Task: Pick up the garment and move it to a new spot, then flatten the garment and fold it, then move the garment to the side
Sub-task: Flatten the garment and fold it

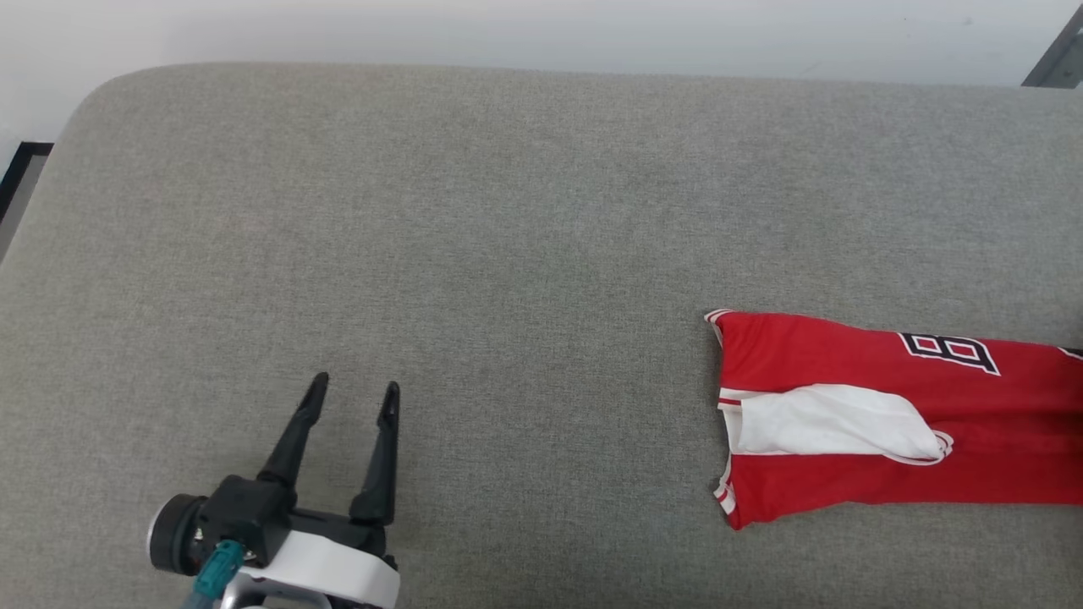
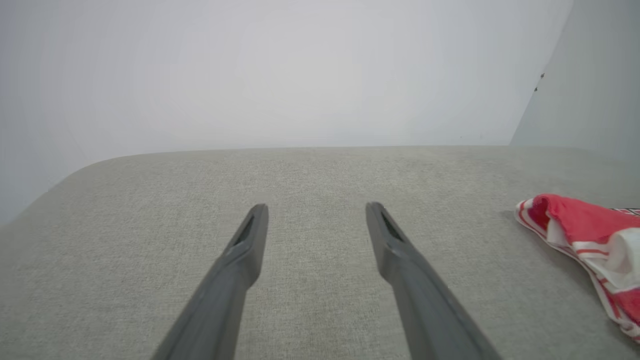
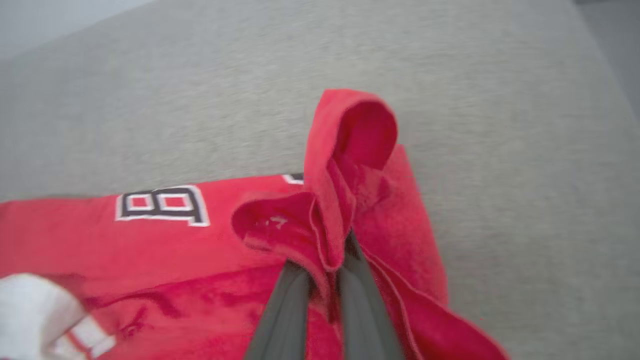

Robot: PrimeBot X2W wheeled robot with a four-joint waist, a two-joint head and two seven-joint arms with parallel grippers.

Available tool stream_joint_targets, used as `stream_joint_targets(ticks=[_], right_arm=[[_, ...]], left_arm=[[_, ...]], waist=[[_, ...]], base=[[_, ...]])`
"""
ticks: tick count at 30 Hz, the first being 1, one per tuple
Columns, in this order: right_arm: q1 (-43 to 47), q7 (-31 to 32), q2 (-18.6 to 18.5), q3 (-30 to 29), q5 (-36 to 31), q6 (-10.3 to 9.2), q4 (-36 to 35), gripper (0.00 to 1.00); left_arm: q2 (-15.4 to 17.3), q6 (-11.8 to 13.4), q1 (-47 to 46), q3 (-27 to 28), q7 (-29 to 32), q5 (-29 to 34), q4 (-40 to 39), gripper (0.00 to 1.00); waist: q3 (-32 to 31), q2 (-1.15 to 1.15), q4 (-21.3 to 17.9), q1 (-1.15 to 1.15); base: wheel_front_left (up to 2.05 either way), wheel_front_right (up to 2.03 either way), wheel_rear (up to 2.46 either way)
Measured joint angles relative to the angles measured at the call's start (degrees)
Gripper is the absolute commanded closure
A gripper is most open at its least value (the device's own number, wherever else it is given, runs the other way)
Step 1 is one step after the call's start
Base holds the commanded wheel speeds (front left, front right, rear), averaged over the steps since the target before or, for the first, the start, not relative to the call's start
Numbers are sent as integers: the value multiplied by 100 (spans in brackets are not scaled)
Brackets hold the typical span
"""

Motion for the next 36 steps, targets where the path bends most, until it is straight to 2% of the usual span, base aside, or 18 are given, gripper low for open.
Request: stream_joint_targets(ticks=[8, 14, 18, 22, 28, 32, 33, 34, 35, 36], right_arm=[[276, 905, 402, 697, -241, 0, -2157, 100], [274, 1391, 867, 1224, -555, 0, -2937, 100], [180, 1496, 1147, 1519, -772, 0, -2933, 100], [59, 1506, 1407, 1729, -814, 0, -2617, 100], [-71, 1234, 1497, 1886, -1000, 0, -1864, 100], [-210, 992, 1562, 1989, -1003, 0, -1563, 100], [-243, 927, 1584, 1995, -1009, 0, -1519, 63], [-275, 873, 1599, 1994, -1007, 0, -1494, 19], [-308, 832, 1596, 2008, -1009, 1, -1496, 0], [-348, 783, 1588, 2002, -1009, 1, -1513, 0]], left_arm=[[13, 0, -3, -168, 0, -165, 25, 0], [-7, 0, -15, -222, -1, -224, 30, 0], [-29, 0, -18, -308, -1, -276, 37, 0], [-59, 0, -48, -344, 0, -322, 40, 0], [-124, -10, -119, -378, -1, -359, 94, 0], [-141, -10, -118, -323, -1, -369, 94, 0], [-143, -10, -116, -291, -1, -398, 96, 0], [-143, -10, -113, -260, -1, -410, 103, 0], [-142, -10, -113, -243, -1, -411, 118, 0], [-142, -10, -113, -236, -1, -414, 125, 0]], waist=[[-60, 0, 91, 0], [-90, 0, 281, 0], [-94, 0, 444, 0], [-66, 0, 605, 0], [-1, 0, 831, 0], [19, 0, 840, 0], [16, 0, 819, 0], [12, 0, 790, 0], [4, 0, 758, 0], [-6, 0, 720, 0]], base=[[0, 0, 0], [0, 0, 0], [0, 0, 0], [0, 0, 0], [0, 0, 0], [0, 0, 0], [0, 0, 0], [0, 0, 0], [0, 0, 0], [0, 0, 0]])
